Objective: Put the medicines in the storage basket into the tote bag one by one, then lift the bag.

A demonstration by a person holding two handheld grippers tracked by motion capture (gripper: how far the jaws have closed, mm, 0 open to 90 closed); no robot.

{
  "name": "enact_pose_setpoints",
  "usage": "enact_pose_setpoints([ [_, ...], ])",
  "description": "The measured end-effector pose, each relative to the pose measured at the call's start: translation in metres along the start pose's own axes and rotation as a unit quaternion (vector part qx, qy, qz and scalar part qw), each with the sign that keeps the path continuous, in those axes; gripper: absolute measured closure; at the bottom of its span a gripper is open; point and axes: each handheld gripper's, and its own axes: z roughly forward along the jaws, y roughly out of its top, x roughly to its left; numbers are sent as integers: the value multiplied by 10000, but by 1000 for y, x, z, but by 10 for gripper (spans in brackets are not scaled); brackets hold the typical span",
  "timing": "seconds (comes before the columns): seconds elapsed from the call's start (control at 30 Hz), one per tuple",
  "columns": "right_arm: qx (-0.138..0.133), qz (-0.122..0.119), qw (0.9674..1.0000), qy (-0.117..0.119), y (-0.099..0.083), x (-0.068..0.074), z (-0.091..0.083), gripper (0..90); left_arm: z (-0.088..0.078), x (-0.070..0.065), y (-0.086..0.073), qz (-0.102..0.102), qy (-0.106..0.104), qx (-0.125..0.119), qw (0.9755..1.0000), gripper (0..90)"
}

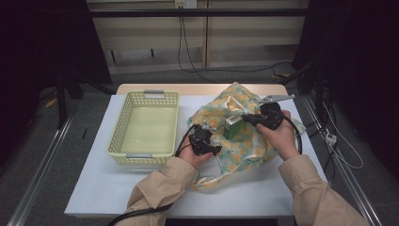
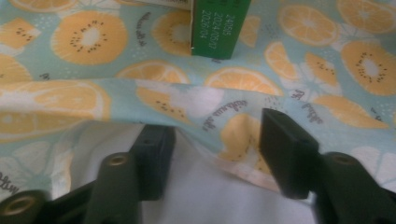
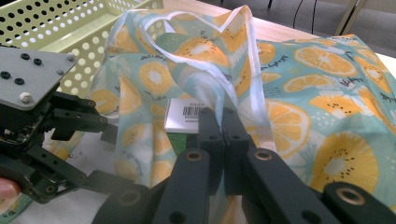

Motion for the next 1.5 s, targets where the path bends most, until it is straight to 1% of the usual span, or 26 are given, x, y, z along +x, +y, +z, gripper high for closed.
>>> enact_pose_setpoints([
  [0.03, 1, 3, 10000, -2, 0, 0, 0, 896, 0, 0, 0, -20, -79, -38, 10000, 508],
  [0.07, 3, 1, 10000, 5, 0, 0, 1, 895, 1, 0, 0, -38, -160, -49, 9999, 589],
  [0.1, 12, -7, 10000, 13, 0, 0, 1, 895, 1, 0, 0, -32, -143, -45, 9999, 631],
  [0.13, 10, -11, 10000, 11, 0, 1, 1, 895, 1, 0, 0, -40, -161, -49, 9999, 647],
  [0.17, 9, -14, 10000, 14, 0, 1, 2, 895, 1, 0, 0, -53, -225, -47, 9997, 701],
  [0.2, 19, -8, 10000, 13, 0, 1, 2, 896, 1, 0, 0, -39, -241, -42, 9997, 755],
  [0.23, 26, -8, 10000, 15, 0, 1, 2, 895, 1, 0, 0, -45, -269, -41, 9996, 784],
  [0.27, 22, -2, 10000, 17, 0, 1, 3, 895, 1, 1, 0, -72, -321, -59, 9994, 832],
  [0.37, 23, -10, 10000, 29, 0, 2, 3, 896, -2, 0, 2, -98, -371, -76, 9992, 888],
  [0.5, 15, -14, 10000, 21, 0, 2, 1, 896, -14, 0, 8, -113, -469, -62, 9988, 900],
  [0.57, 4, -17, 10000, 18, 1, 2, 1, 895, -22, 1, 13, -154, -528, -100, 9984, 900],
  [0.6, 6, -17, 10000, 9, 1, 2, 0, 895, -25, 1, 15, -151, -513, -116, 9985, 900],
  [0.67, -3, -18, 10000, 20, 1, 2, 1, 896, -33, 1, 20, -151, -565, -118, 9982, 900],
  [0.8, -22, -32, 10000, 14, 4, 2, 0, 895, -48, 5, 28, -89, -514, -97, 9986, 900],
  [0.93, -67, -27, 10000, -10, 8, 0, -4, 896, -68, 12, 39, -167, -457, -213, 9986, 900],
  [0.97, -71, -35, 10000, -22, 10, 0, -5, 895, -74, 14, 43, -127, -405, -240, 9988, 900],
  [1.0, -87, -46, 9999, -34, 11, -1, -6, 896, -79, 14, 46, -139, -398, -294, 9987, 900],
  [1.03, -90, -43, 9999, -41, 13, -1, -7, 896, -85, 15, 50, -109, -383, -334, 9986, 900],
  [1.07, -106, -46, 9999, -50, 15, -1, -8, 896, -90, 14, 54, -91, -232, -359, 9990, 900],
  [1.1, -120, -57, 9999, -64, 17, -1, -9, 896, -96, 15, 59, -79, -317, -404, 9986, 900],
  [1.23, -199, -101, 9997, -76, 28, -1, -15, 896, -116, 16, 79, 27, -208, -530, 9984, 900],
  [1.33, -269, -128, 9995, -131, 37, -3, -22, 896, -132, 15, 95, 146, -94, -579, 9982, 900],
  [1.43, -354, -162, 9991, -182, 48, -4, -32, 896, -147, 15, 113, 235, 2, -697, 9973, 900],
  [1.5, -439, -206, 9986, -233, 57, -4, -39, 896, -156, 15, 125, 239, 50, -791, 9966, 900],
])
